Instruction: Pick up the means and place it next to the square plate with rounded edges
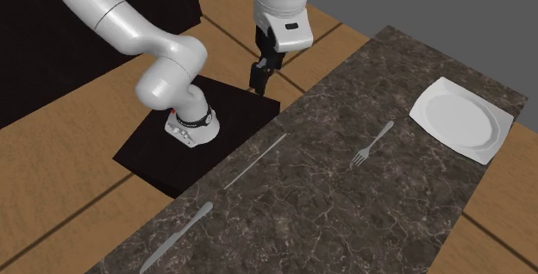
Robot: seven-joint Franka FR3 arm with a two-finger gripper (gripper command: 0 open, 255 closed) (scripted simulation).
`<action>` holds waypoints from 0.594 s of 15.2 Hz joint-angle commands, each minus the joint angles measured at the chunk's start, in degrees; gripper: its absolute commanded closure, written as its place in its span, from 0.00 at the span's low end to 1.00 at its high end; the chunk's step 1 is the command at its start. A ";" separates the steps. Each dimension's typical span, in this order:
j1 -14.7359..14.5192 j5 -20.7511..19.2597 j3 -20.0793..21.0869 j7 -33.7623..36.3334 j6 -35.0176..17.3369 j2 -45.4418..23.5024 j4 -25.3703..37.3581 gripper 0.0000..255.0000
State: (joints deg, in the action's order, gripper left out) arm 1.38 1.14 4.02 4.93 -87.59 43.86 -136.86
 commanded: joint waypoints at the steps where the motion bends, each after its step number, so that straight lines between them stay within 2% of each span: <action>1: 0.00 0.00 0.00 0.00 0.00 0.00 0.00 0.00; 9: -6.76 -8.10 -11.71 -30.72 -15.27 6.97 -18.40 0.00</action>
State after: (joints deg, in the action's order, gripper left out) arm -4.74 -5.52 -5.79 -21.05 -100.52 50.19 -152.91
